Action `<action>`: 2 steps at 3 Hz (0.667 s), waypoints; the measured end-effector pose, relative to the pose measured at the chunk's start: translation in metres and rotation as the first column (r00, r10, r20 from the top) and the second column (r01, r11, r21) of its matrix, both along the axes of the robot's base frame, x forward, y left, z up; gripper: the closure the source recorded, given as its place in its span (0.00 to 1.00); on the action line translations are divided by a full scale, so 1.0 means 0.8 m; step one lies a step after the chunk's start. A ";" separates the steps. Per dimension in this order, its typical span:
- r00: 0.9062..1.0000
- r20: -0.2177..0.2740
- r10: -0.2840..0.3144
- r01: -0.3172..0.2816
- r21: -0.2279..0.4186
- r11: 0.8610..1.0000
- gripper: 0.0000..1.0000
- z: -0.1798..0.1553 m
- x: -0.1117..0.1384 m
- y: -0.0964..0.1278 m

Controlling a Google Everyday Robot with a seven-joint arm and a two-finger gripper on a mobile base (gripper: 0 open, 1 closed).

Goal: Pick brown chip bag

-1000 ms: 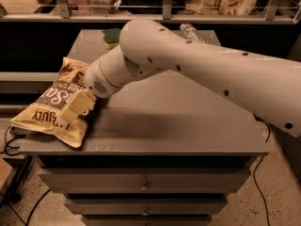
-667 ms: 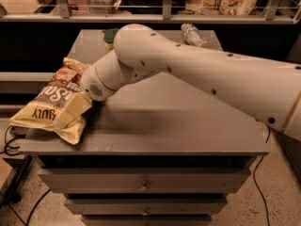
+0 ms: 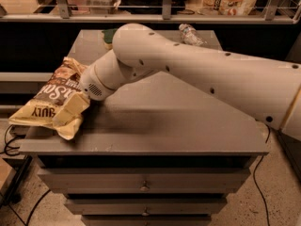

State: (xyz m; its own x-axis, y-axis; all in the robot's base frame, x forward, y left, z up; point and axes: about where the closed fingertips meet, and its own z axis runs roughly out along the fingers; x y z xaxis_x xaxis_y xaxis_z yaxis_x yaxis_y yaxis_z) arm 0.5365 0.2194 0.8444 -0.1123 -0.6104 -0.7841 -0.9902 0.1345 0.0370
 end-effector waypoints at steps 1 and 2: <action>1.000 0.000 0.000 0.000 0.000 1.000 0.61 0.005 0.000 0.000; 1.000 0.000 0.000 0.000 0.000 1.000 0.83 0.011 0.000 0.000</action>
Offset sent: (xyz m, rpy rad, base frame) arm 0.0125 -0.0588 0.1141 0.1597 -0.2145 -0.0379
